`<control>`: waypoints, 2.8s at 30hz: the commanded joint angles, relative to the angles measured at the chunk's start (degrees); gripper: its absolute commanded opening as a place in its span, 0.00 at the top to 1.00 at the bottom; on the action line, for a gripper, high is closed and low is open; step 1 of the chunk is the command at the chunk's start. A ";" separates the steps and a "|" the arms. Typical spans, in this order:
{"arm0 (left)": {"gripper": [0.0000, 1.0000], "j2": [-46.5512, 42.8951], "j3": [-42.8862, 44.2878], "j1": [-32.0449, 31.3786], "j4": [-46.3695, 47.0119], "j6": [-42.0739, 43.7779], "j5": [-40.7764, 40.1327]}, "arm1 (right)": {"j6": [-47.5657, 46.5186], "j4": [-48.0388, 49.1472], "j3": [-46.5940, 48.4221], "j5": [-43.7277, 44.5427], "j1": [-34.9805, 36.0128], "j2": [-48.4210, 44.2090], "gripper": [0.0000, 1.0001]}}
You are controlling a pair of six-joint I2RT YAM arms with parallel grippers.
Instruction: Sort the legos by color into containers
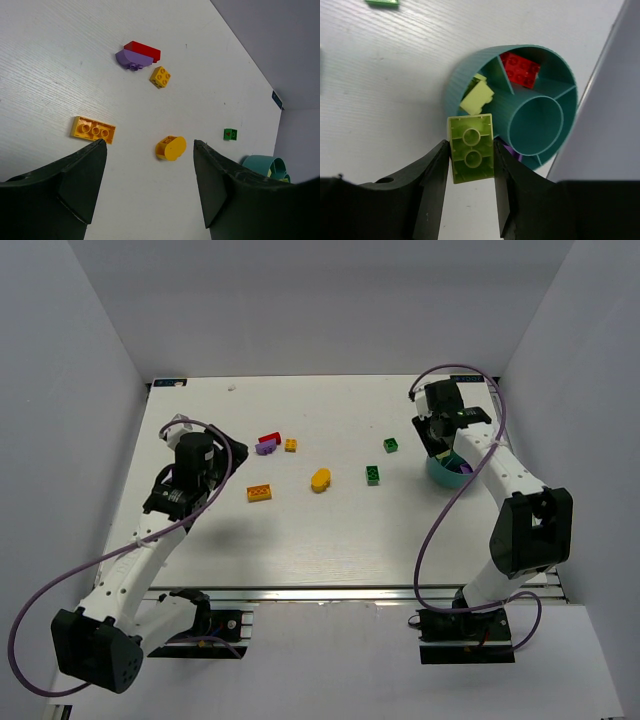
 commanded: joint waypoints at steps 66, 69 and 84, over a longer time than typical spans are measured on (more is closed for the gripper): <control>0.43 0.94 -3.25 10.86 -2.99 6.02 12.50 | -7.16 9.26 1.21 -42.69 7.17 3.56 0.68; 0.27 -0.29 -4.57 11.04 -3.35 5.14 12.24 | 1.96 13.68 0.73 -33.53 10.16 4.60 0.39; 0.20 0.05 -5.54 11.13 -4.93 4.96 8.81 | 28.02 14.03 1.53 -11.55 12.72 14.01 0.13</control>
